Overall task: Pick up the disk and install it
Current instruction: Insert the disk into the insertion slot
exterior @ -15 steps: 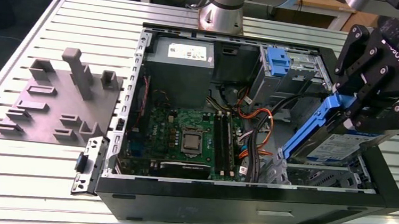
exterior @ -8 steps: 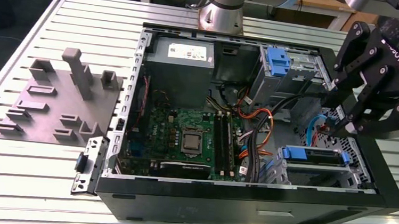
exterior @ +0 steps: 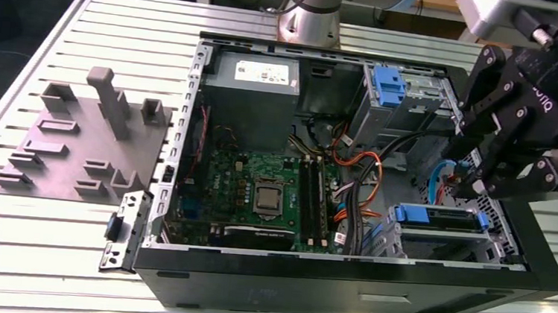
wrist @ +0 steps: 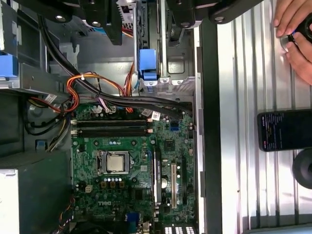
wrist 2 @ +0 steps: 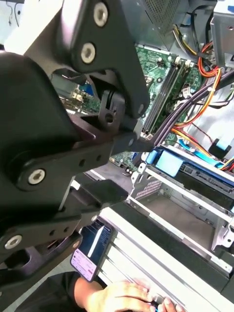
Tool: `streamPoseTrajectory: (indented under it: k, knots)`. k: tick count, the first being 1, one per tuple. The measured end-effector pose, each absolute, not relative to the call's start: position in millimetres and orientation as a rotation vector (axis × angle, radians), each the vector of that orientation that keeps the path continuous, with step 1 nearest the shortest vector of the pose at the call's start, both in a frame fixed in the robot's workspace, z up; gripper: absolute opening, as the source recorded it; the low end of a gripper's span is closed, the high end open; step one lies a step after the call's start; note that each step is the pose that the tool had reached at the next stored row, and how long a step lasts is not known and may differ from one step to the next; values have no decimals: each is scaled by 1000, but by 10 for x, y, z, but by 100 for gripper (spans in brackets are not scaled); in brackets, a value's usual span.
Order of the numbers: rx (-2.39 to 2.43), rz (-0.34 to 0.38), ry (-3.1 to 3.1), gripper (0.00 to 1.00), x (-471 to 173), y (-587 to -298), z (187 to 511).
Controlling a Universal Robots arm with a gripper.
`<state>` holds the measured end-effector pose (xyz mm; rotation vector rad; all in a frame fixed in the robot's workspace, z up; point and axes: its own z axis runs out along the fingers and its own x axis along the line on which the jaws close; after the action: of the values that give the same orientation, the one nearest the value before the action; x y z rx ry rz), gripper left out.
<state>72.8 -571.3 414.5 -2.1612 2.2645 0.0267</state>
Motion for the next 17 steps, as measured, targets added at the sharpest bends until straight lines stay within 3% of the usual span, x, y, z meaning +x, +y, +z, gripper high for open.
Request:
streamPoseTrajectory:
  k: [3, 5, 6, 10, 17]
  knots:
    - [-2161, 27, 2264, 42, 728, -5715, 4091]
    - [-2161, 27, 2264, 31, 728, -5716, 4054]
    - [-2161, 27, 2264, 31, 728, -5715, 4036]
    - [-2161, 27, 2264, 13, 728, -5715, 3964]
    - [-2161, 27, 2264, 11, 731, -5715, 3837]
